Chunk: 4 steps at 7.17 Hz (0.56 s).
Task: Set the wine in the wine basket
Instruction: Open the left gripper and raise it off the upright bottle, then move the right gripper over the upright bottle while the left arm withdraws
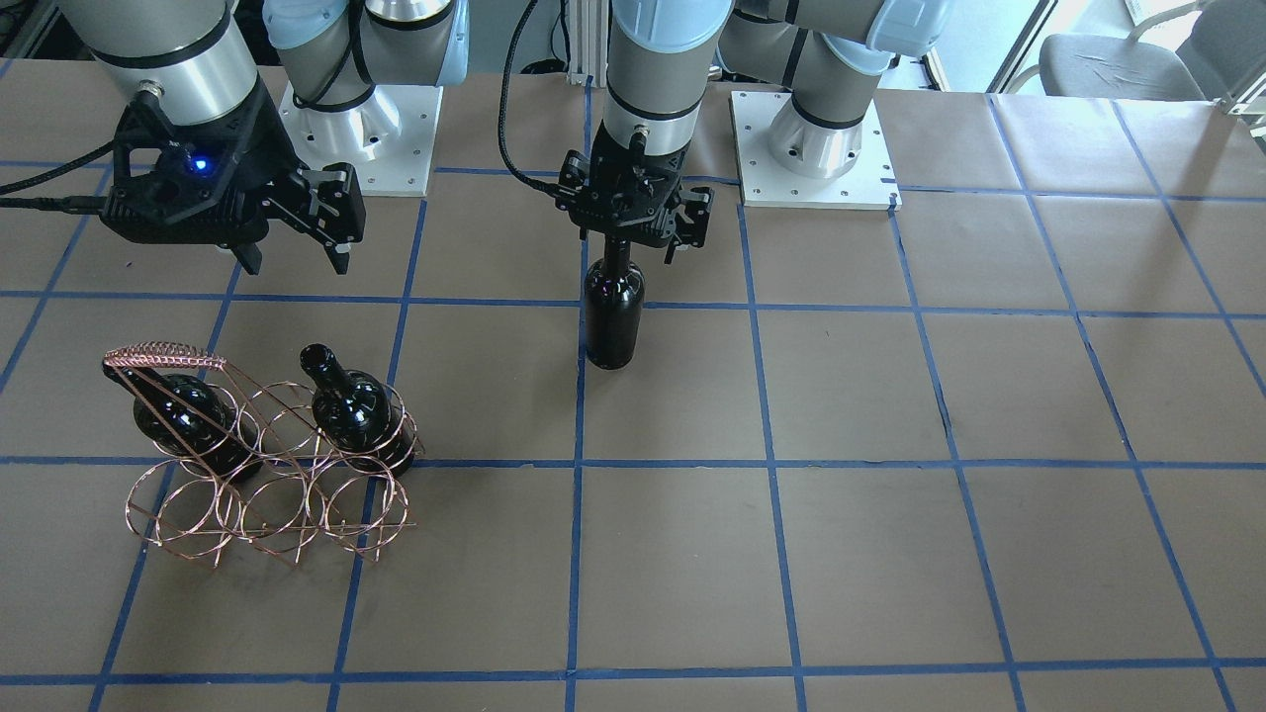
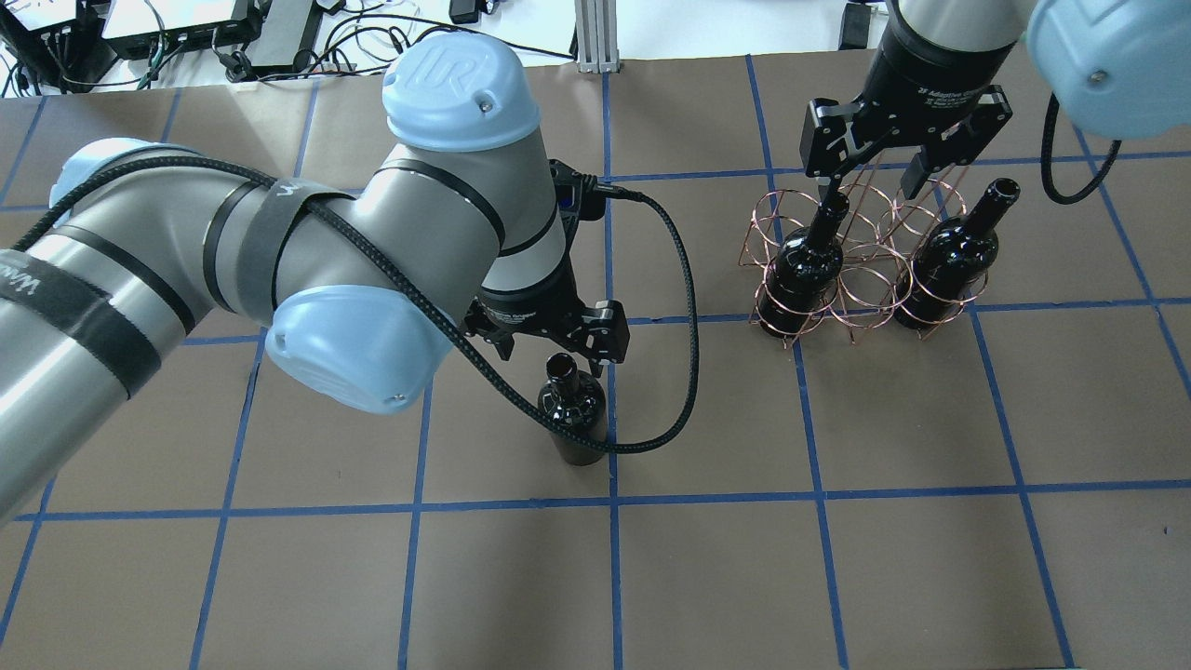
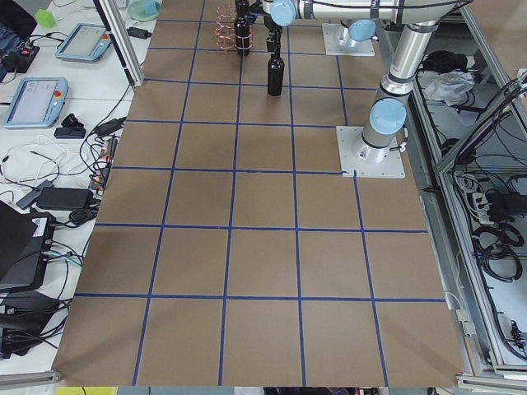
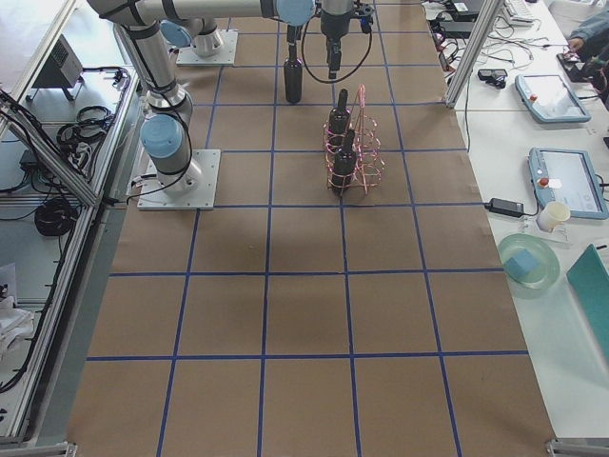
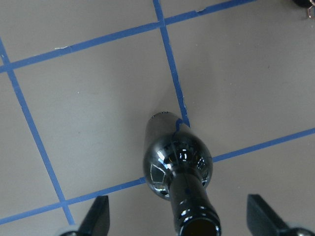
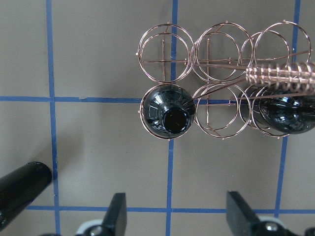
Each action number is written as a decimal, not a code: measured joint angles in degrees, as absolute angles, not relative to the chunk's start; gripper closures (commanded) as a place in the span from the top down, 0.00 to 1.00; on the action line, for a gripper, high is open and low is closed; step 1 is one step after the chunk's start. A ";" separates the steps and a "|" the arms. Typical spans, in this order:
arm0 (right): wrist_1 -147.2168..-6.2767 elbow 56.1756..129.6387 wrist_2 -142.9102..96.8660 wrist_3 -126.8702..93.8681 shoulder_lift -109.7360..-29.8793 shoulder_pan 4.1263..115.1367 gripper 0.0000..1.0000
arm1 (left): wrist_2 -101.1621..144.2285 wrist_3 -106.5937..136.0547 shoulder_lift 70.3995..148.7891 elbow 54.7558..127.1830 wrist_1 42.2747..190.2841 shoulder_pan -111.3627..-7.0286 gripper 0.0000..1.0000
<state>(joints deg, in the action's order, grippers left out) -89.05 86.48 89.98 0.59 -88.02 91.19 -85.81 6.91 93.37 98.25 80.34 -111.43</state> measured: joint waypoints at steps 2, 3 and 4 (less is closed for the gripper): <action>-88.99 86.90 89.79 0.41 -88.57 92.15 0.76 | -87.97 7.00 92.82 91.31 84.50 -107.30 1.00; -88.74 87.05 89.77 -1.20 -88.87 94.05 0.76 | -88.62 6.79 92.77 87.44 87.05 -103.78 1.00; -88.39 87.24 89.76 -4.73 -88.87 97.04 0.75 | -89.06 6.25 92.67 84.88 88.43 -99.71 1.00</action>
<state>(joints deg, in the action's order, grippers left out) -88.39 87.24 89.76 -4.73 -88.87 97.04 -89.06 6.25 92.67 84.88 88.43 -99.71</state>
